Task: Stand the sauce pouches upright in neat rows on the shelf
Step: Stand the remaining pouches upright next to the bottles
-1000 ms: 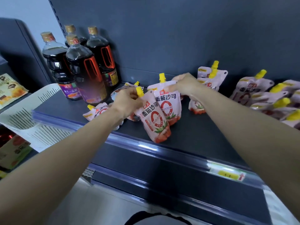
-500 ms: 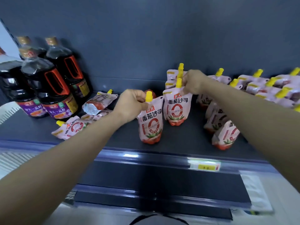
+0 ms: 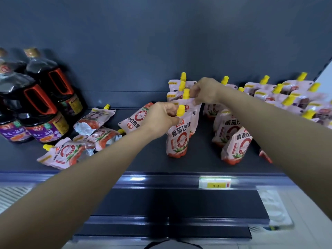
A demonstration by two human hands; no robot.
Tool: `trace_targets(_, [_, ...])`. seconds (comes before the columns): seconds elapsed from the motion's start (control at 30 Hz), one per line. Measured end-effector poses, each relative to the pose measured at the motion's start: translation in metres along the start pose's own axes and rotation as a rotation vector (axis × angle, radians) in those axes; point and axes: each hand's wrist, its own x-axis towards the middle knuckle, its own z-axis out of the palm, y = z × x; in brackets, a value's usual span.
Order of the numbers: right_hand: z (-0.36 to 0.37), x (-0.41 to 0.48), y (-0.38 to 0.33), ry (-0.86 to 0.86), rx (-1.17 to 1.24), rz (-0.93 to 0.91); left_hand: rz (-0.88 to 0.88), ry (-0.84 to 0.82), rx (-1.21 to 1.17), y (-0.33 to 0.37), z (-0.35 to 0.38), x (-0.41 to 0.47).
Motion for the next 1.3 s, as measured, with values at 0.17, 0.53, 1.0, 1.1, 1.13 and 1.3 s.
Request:
trace_targets(0.17, [-0.006,-0.008,0.001,0.039,0.071,0.013,0.006,-0.026,-0.020,0.010,0.015,0.007])
trace_targets(0.53, [-0.035,-0.023,-0.034,0.193,-0.071,-0.128,0.075,0.004,-0.063,0.027,-0.038,-0.004])
trace_targets(1.0, [-0.033,-0.012,-0.160,0.371,-0.575,-0.464,0.490,0.315,1.155,0.011,-0.180,-0.039])
trace_targets(1.1, [-0.027,-0.010,-0.181,0.380,-0.632,-0.494,0.497,0.334,1.323,0.005,-0.197,-0.048])
trace_targets(1.13, [-0.025,-0.010,-0.188,0.377,-0.643,-0.502,0.495,0.337,1.357,0.003,-0.202,-0.050])
trace_targets(1.3, [-0.006,-0.005,-0.211,0.344,-0.676,-0.534,0.461,0.301,1.445,-0.013,-0.218,-0.056])
